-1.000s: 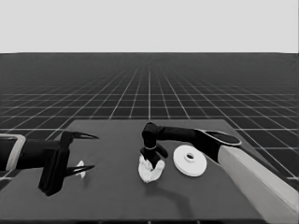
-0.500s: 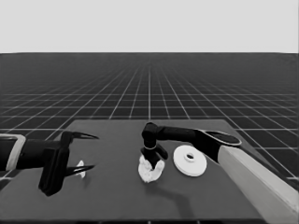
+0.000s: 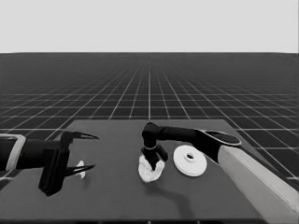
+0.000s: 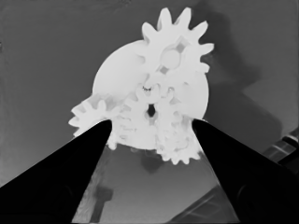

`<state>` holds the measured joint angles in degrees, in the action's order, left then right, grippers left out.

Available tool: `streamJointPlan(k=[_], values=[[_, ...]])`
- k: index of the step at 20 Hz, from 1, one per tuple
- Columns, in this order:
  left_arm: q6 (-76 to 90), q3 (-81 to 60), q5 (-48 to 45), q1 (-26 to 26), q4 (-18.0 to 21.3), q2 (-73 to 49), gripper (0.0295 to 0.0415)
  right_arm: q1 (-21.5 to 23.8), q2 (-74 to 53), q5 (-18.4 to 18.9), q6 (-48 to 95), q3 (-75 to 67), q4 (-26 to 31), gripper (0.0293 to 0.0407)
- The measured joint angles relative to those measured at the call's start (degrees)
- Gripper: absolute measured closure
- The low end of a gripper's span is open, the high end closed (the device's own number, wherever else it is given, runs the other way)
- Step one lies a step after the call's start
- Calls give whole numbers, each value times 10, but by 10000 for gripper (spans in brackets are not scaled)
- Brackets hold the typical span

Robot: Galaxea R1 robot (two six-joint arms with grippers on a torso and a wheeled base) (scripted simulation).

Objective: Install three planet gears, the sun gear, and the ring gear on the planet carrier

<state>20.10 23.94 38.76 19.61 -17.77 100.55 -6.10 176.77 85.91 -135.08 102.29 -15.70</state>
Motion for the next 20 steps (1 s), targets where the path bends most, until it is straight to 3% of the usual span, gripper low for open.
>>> streamJointPlan(k=[1, 2, 8, 9, 11, 14, 18, 19, 20], values=[[0, 0, 0, 0, 0, 0, 326, 0, 0, 0, -1, 0, 0, 320], [0, 0, 0, 0, 0, 0, 326, 0, 0, 0, -2, 0, 0, 317], [0, 0, 0, 0, 0, 0, 326, 0, 0, 0, -3, 0, 0, 315], [0, 0, 0, 0, 0, 0, 326, 28, -5, 15, 222, -22, 24, 307], [0, 0, 0, 0, 0, 0, 326, 62, -8, 23, 448, -37, 50, 312], [0, 0, 0, 0, 0, 0, 326, 75, -9, 23, 546, -41, 63, 315], [0, 0, 0, 0, 0, 0, 326, 78, -10, 22, 569, -42, 66, 315], [0, 0, 0, 0, 0, 0, 326, 7, -168, -62, 806, -304, -60, 295], [0, 0, 0, 0, 0, 0, 326, -61, -410, -112, 956, -508, -135, 305]])
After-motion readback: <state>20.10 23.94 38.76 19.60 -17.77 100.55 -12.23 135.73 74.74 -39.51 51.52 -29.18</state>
